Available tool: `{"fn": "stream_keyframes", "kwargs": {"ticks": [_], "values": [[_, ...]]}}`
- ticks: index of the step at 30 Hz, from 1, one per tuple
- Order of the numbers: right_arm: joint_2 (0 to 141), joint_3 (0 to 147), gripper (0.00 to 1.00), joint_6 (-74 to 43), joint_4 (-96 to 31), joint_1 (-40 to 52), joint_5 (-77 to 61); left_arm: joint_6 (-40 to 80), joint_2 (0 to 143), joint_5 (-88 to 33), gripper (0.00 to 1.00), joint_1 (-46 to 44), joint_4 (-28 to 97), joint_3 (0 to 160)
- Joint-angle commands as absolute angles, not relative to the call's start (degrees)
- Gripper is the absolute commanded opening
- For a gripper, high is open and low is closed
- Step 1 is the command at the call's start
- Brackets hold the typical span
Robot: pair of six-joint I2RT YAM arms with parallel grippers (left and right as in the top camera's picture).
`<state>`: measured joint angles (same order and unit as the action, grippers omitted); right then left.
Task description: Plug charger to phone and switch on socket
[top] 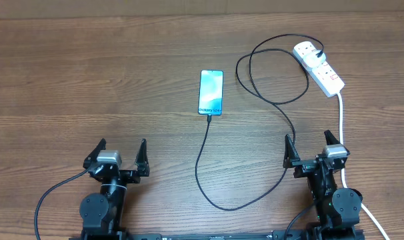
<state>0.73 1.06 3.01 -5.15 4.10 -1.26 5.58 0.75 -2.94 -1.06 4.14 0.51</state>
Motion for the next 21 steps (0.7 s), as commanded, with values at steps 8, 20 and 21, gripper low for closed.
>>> {"fn": "stream_keyframes", "kwargs": {"ticks": [8,20,21], "values": [[0.2,0.5,1.00,3.1,-4.8,3.8,-1.1,4.2,0.2,7.0,1.00,-0.7,4.0,0.3],[0.2,0.5,1.00,3.1,-4.8,3.8,-1.1,1.2,0.2,5.5,1.00,-0.8,4.2,0.3],[0.2,0.5,1.00,3.1,-4.8,3.8,-1.1,1.2,0.2,5.4,1.00,-0.8,4.2,0.3]]}}
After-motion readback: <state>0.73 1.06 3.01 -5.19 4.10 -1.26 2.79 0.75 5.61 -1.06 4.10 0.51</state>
